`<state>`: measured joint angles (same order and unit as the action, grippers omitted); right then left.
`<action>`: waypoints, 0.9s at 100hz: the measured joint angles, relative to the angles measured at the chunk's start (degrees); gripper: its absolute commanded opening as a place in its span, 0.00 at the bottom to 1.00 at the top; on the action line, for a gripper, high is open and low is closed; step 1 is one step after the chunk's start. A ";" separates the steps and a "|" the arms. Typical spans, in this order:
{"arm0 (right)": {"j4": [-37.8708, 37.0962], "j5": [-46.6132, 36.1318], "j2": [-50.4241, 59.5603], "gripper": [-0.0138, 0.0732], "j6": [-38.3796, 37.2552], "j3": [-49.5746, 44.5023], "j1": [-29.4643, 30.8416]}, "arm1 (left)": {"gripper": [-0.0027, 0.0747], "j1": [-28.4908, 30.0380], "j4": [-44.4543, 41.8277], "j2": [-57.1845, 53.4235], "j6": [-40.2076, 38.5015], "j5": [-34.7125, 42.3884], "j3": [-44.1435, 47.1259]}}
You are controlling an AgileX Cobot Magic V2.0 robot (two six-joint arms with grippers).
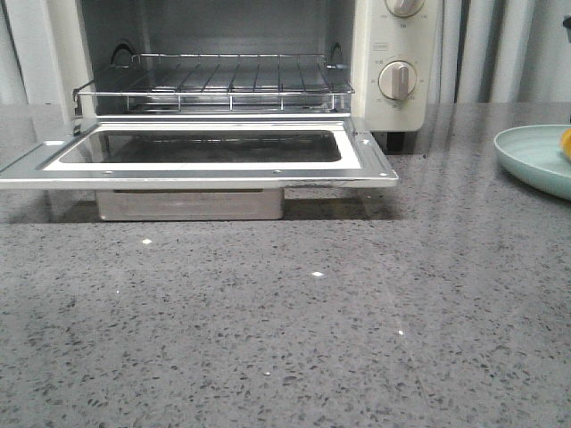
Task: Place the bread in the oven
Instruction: 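Lower the right gripper over the croissant on the blue plate, then grasp the croissant with the right gripper and lift it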
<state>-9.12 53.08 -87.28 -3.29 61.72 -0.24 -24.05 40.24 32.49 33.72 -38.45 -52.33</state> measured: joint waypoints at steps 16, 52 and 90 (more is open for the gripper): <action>-0.86 -0.38 -0.70 0.08 0.00 0.30 0.00 | 0.01 0.00 0.00 0.00 0.00 0.07 0.00; -1.73 -3.13 4.62 0.08 0.00 1.76 -0.12 | 0.01 0.00 -0.85 -2.41 0.00 3.88 0.00; -0.17 0.78 22.14 0.08 0.00 11.60 -18.03 | 0.01 0.00 -3.25 -3.96 -0.12 6.71 0.00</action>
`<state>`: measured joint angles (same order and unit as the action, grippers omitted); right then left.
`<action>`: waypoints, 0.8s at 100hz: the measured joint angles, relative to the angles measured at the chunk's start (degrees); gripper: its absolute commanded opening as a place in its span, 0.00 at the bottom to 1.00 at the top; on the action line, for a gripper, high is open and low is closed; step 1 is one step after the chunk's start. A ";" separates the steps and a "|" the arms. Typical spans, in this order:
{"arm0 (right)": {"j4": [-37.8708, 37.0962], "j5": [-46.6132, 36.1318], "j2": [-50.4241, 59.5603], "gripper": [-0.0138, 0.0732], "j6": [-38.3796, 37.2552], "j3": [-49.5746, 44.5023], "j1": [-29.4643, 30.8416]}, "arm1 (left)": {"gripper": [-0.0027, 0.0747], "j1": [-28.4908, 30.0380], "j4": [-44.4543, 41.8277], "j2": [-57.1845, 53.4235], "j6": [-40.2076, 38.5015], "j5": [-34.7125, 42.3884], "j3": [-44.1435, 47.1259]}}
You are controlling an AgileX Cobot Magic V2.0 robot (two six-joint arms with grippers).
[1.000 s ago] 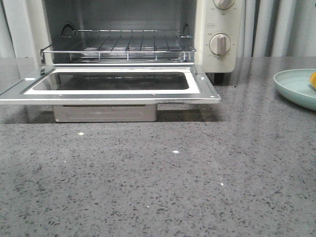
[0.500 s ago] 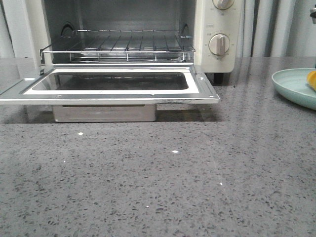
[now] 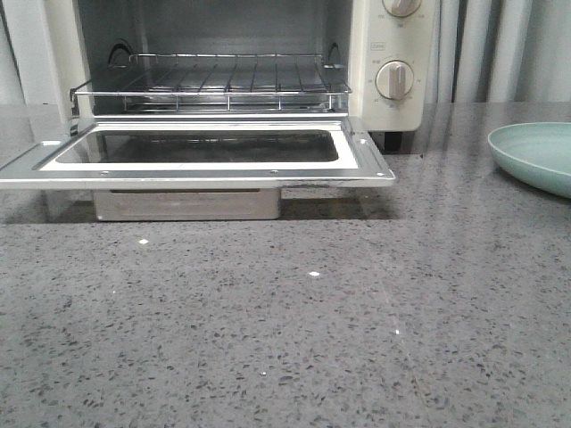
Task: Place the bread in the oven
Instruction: 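Grasp the croissant with the right gripper and lift it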
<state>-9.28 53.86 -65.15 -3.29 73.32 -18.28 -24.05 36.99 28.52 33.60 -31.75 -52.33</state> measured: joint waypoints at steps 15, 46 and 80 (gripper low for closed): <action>0.63 -0.81 -0.14 0.08 0.10 2.80 -14.56 | 0.01 0.00 -0.13 0.00 -0.02 1.23 0.00; -8.94 1.82 -16.38 0.08 1.99 10.63 -26.98 | 0.01 0.00 -0.26 0.00 -0.13 1.45 0.00; -14.14 3.89 -33.55 0.08 5.28 24.40 -27.24 | 0.01 0.00 -0.30 0.00 -0.13 0.70 0.00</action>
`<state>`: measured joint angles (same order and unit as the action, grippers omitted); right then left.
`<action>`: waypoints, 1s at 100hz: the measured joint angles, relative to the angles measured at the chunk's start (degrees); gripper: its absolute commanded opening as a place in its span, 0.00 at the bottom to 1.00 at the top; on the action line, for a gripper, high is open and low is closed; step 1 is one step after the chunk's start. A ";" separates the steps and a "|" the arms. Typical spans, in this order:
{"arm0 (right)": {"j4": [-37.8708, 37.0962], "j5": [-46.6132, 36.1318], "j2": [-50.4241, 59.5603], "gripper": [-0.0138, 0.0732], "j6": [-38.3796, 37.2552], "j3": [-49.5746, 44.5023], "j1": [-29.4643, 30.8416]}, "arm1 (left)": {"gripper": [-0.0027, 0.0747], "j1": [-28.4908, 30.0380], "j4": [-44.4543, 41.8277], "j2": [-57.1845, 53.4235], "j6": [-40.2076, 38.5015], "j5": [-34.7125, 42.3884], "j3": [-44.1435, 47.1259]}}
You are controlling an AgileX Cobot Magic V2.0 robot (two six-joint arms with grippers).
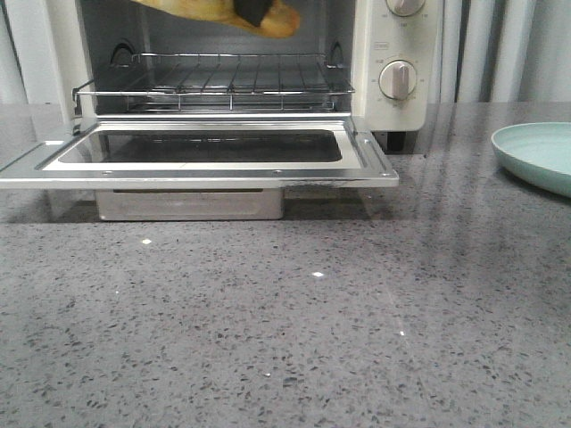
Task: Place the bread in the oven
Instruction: 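Grasp the croissant with the right gripper and lift it, then carry the croissant into the oven and release it on the rack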
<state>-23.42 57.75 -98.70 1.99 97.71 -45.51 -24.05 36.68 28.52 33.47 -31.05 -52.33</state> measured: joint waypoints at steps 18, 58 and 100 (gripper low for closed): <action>-5.29 0.00 -5.87 0.08 0.12 5.57 0.00 | 0.01 0.00 0.11 -0.09 0.00 -0.08 0.00; -12.39 -3.19 -11.07 0.08 -0.37 6.86 2.74 | 0.01 0.00 0.11 -0.09 -0.12 -2.54 0.00; -12.88 -4.09 -12.91 0.10 -2.86 6.99 4.89 | 0.01 0.00 0.31 -0.09 -0.12 -2.88 0.00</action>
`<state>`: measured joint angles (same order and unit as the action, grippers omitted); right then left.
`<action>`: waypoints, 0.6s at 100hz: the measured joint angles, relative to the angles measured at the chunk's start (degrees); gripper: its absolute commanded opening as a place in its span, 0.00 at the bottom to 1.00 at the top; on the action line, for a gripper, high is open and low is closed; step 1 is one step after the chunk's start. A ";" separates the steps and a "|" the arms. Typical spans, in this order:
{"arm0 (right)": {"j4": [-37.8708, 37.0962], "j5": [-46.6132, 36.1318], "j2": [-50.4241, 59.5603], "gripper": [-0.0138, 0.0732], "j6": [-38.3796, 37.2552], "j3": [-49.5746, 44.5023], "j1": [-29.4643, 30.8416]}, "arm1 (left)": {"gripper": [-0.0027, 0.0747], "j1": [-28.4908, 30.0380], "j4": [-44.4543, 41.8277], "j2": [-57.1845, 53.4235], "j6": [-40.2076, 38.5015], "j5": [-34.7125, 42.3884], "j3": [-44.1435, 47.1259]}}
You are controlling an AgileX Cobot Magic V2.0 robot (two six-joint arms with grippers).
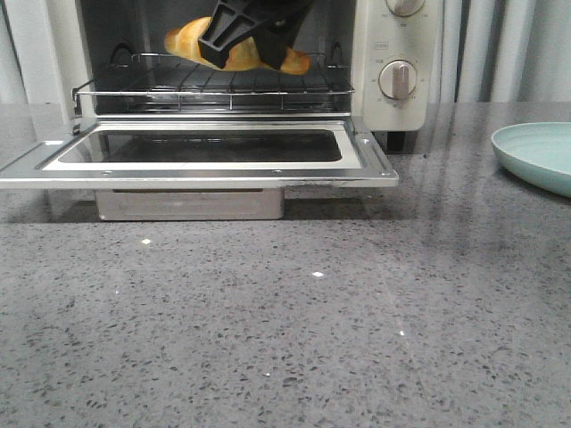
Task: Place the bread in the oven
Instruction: 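Carry the croissant into the oven and release it on the rack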
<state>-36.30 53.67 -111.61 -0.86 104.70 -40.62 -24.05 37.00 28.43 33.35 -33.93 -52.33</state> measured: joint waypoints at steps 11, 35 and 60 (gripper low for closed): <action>0.00 -0.84 0.00 0.23 0.00 0.00 0.00 | 0.01 0.00 0.00 0.00 0.00 0.00 0.00; 0.10 -1.10 0.00 0.76 -2.09 0.00 0.00 | 0.01 0.00 0.00 0.00 0.00 0.00 0.00; 0.10 -0.61 0.00 0.79 -2.69 0.14 0.00 | 0.01 0.00 0.00 0.00 0.00 0.00 0.00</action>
<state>-36.20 53.06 -111.61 -3.56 104.84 -40.62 -24.05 37.00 28.43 33.35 -33.93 -52.33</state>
